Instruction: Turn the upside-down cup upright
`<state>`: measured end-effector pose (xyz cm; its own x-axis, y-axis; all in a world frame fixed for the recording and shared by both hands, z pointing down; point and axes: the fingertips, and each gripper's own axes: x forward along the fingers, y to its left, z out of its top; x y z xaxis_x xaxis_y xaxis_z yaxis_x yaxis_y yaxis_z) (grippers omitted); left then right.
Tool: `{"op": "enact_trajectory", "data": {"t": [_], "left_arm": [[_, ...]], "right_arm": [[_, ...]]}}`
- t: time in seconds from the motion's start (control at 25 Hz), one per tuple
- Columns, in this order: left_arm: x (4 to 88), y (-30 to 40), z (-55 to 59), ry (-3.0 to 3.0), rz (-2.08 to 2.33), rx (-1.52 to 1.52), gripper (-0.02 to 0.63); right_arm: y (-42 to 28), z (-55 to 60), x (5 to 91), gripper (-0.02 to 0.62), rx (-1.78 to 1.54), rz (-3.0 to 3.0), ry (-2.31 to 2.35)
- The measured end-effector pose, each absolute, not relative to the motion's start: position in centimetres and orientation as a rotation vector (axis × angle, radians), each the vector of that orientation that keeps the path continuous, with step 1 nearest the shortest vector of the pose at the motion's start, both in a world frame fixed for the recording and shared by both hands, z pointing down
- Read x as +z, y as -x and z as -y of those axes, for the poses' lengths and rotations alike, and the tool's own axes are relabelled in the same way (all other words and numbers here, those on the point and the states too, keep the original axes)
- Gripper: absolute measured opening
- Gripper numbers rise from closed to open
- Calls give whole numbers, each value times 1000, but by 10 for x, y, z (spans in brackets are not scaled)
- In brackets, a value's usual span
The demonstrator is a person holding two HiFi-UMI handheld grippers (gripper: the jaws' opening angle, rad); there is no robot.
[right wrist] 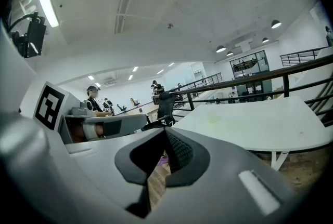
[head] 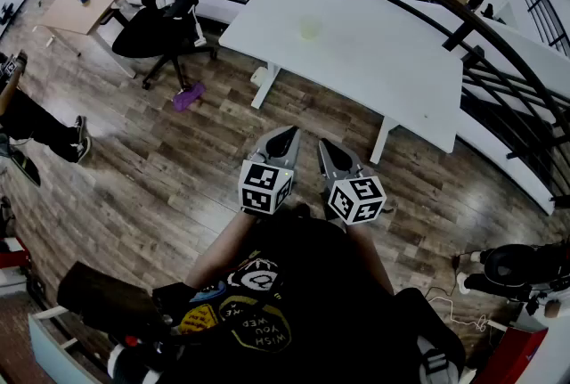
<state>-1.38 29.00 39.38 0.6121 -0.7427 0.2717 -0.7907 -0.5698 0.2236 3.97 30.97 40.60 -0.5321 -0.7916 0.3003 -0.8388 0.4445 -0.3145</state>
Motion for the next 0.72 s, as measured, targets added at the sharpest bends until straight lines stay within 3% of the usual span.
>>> {"op": "enact_trajectory", "data": {"t": [0.72], "left_arm": [[403,29,-295,-2497,1237,221,5]], "right_arm": [[-29,-313,412,-2,706,2614,-1426]]}}
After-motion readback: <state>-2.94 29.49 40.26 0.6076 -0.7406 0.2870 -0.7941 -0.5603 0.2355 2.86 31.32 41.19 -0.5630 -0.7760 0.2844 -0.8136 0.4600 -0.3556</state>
